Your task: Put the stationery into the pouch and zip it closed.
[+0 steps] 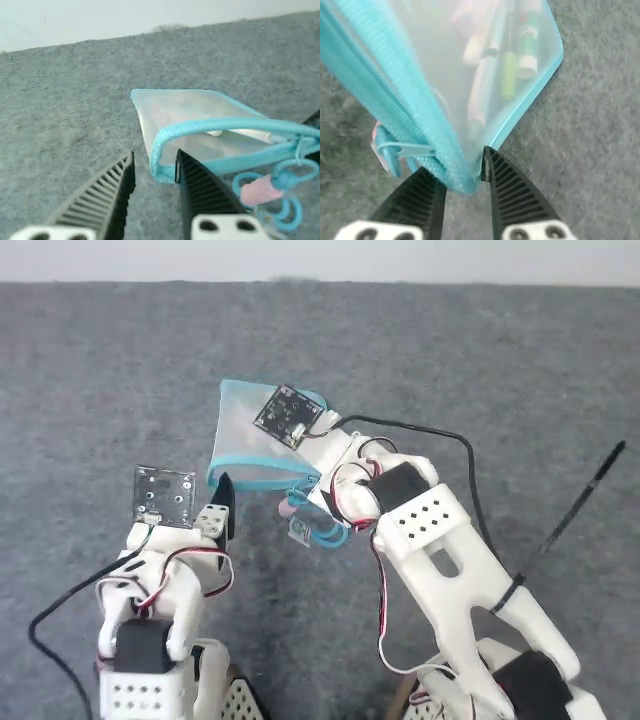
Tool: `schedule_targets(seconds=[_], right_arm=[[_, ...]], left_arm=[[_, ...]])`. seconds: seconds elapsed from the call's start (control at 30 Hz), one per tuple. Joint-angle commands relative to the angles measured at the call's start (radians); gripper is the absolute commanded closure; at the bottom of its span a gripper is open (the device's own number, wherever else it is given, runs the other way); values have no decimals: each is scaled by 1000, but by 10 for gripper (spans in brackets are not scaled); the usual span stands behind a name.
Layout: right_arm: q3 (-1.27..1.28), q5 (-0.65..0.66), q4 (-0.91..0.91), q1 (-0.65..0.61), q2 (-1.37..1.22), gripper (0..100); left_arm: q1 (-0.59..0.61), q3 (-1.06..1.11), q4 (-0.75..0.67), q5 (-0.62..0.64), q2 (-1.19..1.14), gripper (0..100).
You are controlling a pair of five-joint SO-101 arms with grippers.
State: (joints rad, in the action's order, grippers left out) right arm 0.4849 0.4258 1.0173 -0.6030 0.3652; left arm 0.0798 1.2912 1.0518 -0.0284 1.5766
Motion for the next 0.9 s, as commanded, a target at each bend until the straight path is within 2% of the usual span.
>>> schedule_targets(seconds=[0.0,0.27,0.43,0.63,0.77,0.87], right_arm=[[-106,-52,58,15,12,991],[-195,-112,128,15,1,991],[-245,-141,150,15,2,991],[-270,-147,199,-2,12,991],[-249,-143,211,-50,13,991],[-233,-141,208,-91,13,991]], left_arm=[[12,-107,81,-40,23,870],[0,-113,187,-150,175,870],[-114,-91,222,-181,204,870],[-189,-56,161,-181,107,857],[-282,-41,110,-180,-14,773],[-330,-5,49,-180,-89,761]])
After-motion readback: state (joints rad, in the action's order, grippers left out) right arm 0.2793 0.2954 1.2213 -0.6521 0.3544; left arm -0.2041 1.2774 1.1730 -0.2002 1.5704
